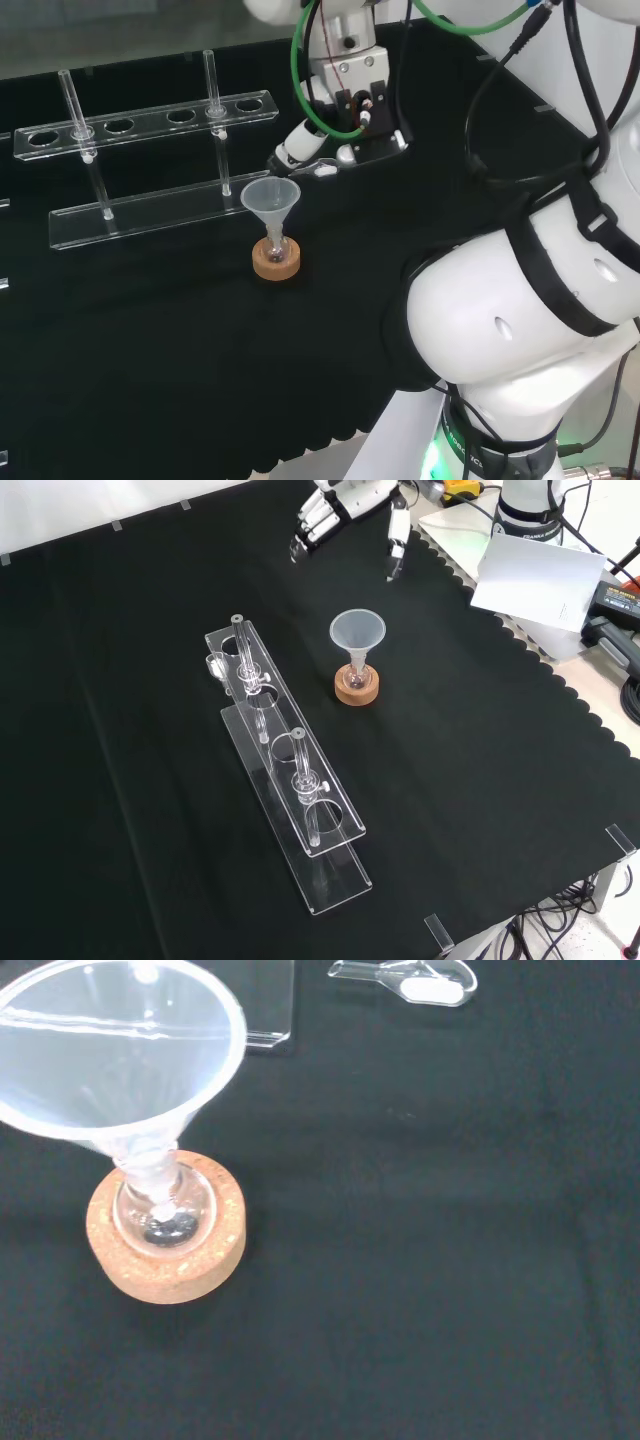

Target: Pick up the weighing funnel.

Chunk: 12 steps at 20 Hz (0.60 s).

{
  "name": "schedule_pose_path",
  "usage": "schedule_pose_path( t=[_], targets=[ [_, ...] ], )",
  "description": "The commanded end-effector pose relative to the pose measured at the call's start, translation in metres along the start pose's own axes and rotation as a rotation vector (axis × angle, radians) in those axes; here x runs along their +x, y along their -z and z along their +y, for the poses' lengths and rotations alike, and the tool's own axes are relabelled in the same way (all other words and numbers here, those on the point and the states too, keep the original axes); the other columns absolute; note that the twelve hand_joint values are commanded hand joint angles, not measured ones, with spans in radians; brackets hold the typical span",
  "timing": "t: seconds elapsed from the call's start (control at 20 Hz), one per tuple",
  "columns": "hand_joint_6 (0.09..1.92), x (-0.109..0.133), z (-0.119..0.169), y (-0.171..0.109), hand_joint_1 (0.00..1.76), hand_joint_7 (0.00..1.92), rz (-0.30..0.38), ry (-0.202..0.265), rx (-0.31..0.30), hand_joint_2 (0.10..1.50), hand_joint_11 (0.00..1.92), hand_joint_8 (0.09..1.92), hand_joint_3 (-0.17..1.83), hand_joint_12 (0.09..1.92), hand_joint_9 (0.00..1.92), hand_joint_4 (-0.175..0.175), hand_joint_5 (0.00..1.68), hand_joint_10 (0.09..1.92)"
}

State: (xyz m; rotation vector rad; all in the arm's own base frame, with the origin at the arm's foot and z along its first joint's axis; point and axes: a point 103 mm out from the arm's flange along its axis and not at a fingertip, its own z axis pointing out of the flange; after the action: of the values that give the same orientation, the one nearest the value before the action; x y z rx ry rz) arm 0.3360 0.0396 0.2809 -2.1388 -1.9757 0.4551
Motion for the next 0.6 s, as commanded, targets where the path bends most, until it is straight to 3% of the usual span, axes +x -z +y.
schedule_pose_path(
  t=[0.05, 0.4, 0.6],
  targets=[
    [0.09, -0.019, 0.007, 0.006, 0.54, 0.10, 0.021, -0.005, 0.022, 0.72, 0.34, 0.72, 0.13, 1.42, 0.38, -0.064, 0.25, 0.73],
    [0.09, -0.043, 0.053, 0.008, 0.55, 0.14, 0.015, -0.003, 0.020, 0.72, 0.36, 0.73, 0.14, 1.41, 0.42, -0.064, 0.26, 0.72],
    [0.09, -0.054, 0.095, 0.008, 0.63, 0.27, 0.008, 0.011, -0.027, 0.74, 0.43, 0.72, 0.17, 1.36, 0.54, -0.063, 0.34, 0.66]
  ],
)
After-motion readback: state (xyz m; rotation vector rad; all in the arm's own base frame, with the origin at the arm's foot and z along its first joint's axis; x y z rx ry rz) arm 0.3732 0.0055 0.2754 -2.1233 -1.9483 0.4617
